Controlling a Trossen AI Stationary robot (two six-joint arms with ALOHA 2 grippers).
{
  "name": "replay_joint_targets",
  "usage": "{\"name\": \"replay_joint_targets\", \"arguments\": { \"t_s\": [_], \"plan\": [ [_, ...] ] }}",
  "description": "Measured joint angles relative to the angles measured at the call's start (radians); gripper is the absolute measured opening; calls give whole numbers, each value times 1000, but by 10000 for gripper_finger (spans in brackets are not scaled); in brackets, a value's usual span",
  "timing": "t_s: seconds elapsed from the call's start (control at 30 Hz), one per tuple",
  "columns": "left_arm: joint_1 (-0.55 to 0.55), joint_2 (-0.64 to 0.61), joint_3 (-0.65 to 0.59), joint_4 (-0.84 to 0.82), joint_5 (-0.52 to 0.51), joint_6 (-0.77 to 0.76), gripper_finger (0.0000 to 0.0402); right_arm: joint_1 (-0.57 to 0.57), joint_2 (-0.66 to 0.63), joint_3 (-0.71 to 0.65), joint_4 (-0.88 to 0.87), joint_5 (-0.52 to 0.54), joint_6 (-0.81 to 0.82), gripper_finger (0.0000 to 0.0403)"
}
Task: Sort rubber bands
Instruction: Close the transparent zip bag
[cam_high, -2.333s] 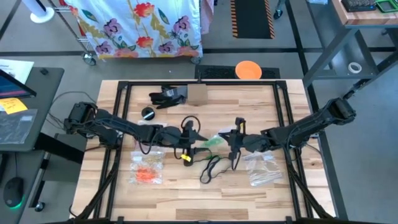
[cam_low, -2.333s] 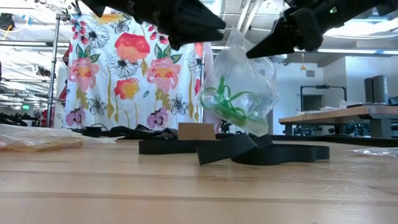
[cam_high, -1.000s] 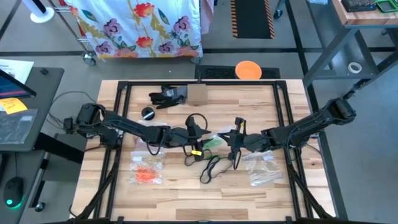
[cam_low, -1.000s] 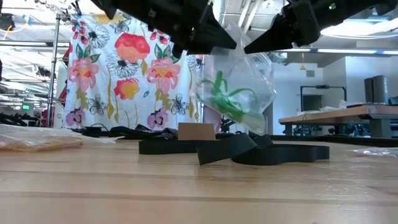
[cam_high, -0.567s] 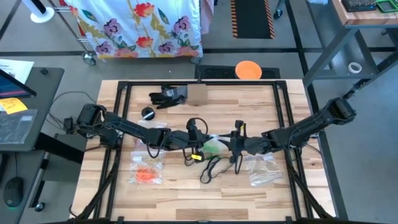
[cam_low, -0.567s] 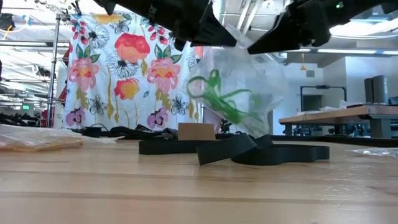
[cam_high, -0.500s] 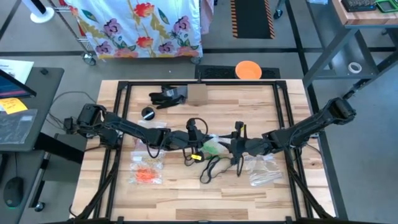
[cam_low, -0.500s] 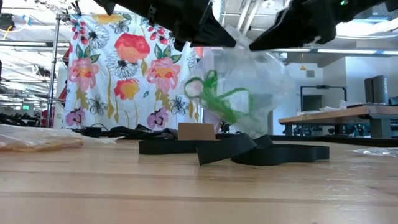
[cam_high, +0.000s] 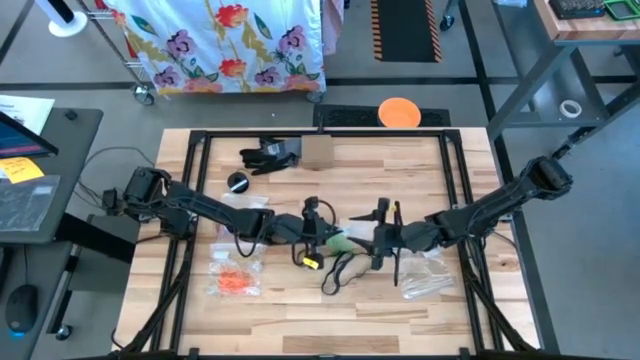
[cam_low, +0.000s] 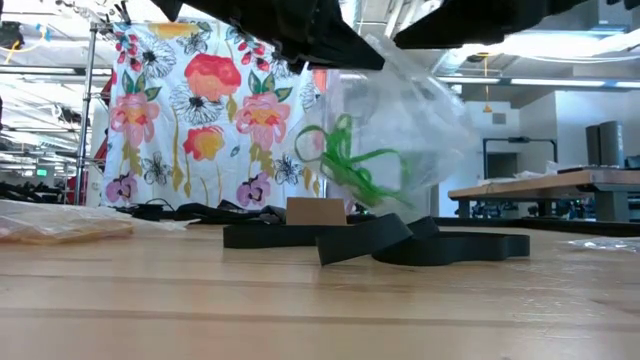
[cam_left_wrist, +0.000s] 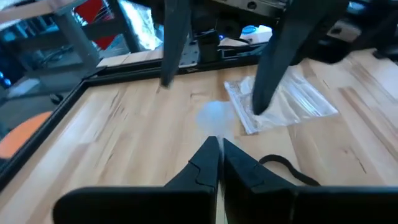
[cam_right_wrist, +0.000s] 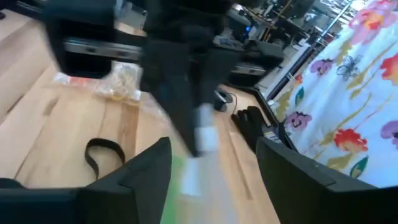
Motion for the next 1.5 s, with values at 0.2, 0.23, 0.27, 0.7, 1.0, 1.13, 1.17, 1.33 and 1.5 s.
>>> {"name": "replay_joint_targets", "arguments": {
  "t_s": [0.2, 0.23, 0.27, 0.7, 1.0, 1.13, 1.17, 1.33, 1.5],
  "plan": [
    [-12, 0, 0, 5, 1, 58, 0, -32, 0, 0, 18, -111, 29, 213],
    [-12, 0, 0, 5, 1, 58, 0, -36, 0, 0, 18, -112, 35, 209],
    [-12, 0, 0, 5, 1, 57, 0, -40, 1, 0, 19, -120, 40, 205],
    [-12, 0, 0, 15, 1, 50, 0, -70, 26, 0, 67, -162, 38, 150],
    [-12, 0, 0, 22, 4, 42, 0, -70, 26, 0, 69, -162, 39, 113],
    [-11, 0, 0, 27, 4, 30, 0, -70, 26, 0, 67, -162, 38, 107],
    [-11, 0, 0, 26, 4, 30, 0, -70, 26, 0, 68, -161, 38, 107],
    [-11, 0, 0, 26, 3, 29, 0, -70, 26, 0, 67, -161, 37, 107],
    [-11, 0, 0, 26, 3, 28, 0, -70, 26, 0, 67, -161, 35, 107]
  ]
}}
